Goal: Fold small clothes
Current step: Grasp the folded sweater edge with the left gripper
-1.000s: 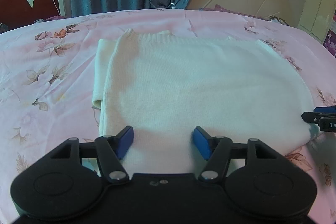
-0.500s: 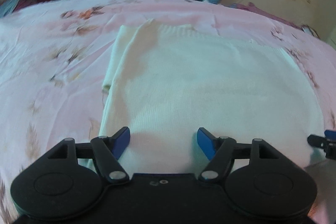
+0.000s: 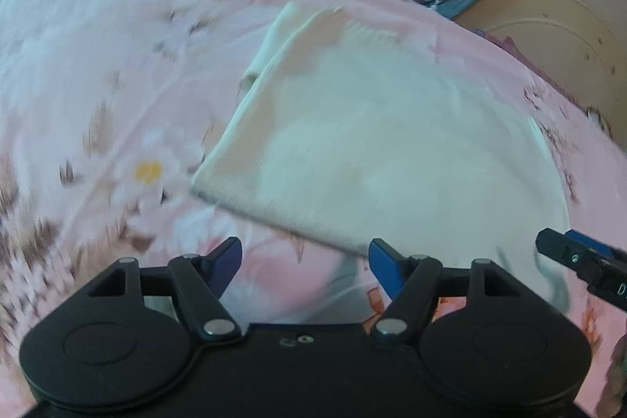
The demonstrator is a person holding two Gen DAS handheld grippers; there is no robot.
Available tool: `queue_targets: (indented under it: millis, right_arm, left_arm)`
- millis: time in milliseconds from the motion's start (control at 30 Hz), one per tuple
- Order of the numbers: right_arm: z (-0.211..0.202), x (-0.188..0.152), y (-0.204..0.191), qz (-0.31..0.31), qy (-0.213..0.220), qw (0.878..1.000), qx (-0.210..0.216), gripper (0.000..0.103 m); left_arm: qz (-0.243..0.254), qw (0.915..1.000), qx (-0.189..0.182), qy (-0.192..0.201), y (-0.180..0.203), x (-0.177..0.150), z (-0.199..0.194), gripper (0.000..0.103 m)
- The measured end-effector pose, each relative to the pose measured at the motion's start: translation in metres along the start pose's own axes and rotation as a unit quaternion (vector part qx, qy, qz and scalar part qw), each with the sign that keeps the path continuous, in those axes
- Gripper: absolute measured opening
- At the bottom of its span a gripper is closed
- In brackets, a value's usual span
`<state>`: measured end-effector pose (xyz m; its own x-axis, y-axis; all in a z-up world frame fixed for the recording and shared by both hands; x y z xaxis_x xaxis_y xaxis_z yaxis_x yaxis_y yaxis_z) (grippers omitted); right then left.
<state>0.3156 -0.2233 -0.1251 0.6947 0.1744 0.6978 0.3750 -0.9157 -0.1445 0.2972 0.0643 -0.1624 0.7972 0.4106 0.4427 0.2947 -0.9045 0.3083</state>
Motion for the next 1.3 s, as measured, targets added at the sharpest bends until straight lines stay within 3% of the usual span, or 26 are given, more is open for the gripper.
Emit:
queue_targets:
  millis: [233,433,567,667,733,833,900,1133,1300]
  right_arm:
    - [0.021,0.009,-0.011,0.008,-0.006,1.000,-0.016,0.070]
    - [0.043,0.031,-0.022,-0.005,0.009,0.999,-0.046,0.070]
    - [0.062,0.048,-0.025,0.000,0.015,0.998,-0.062,0.070]
    - [0.077,0.057,-0.026,0.005,0.016,0.997,-0.079,0.070]
    - [0.086,0.062,-0.027,0.004,0.018,0.996,-0.089,0.070]
    - [0.102,0.060,-0.028,0.000,0.007,0.995,-0.102,0.070]
    - [0.115,0.052,-0.028,-0.006,-0.011,0.995,-0.104,0.070]
    - [0.121,0.045,-0.028,-0.018,-0.002,0.993,-0.116,0.070]
    - [0.122,0.047,-0.029,-0.026,-0.008,0.993,-0.113,0.070]
  left_arm:
    - [-0.083,0.9938,-0.068,0.028,-0.019,0.016,0.015,0.074]
    - [-0.170,0.9743,-0.137,0.055,-0.032,0.038,0.033,0.073]
    - [-0.200,0.9614,-0.174,0.073,-0.034,0.047,0.044,0.071]
    - [-0.207,0.9583,-0.178,0.084,-0.035,0.052,0.050,0.057]
    - [-0.216,0.9562,-0.179,0.085,-0.038,0.054,0.054,0.039]
    - [-0.222,0.9541,-0.181,0.087,-0.046,0.055,0.059,0.023]
    - [-0.225,0.9521,-0.186,0.090,-0.050,0.054,0.059,0.021]
    - [-0.209,0.9535,-0.189,0.106,-0.046,0.053,0.051,0.014]
    - [-0.161,0.9601,-0.184,0.136,-0.031,0.059,0.036,0.008]
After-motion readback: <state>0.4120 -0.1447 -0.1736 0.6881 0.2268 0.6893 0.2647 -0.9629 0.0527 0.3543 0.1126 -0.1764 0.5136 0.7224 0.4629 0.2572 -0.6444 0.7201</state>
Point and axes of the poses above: each gripper's, at about its wrist camera, not at the fingertips, and z roughly the way its jaws point, y to its right, x to its top, the point moved 4 cm from there along z, roughly the way its jaws point, and after that the axes turned 7 degrees about -z, right-handed, at the moved point
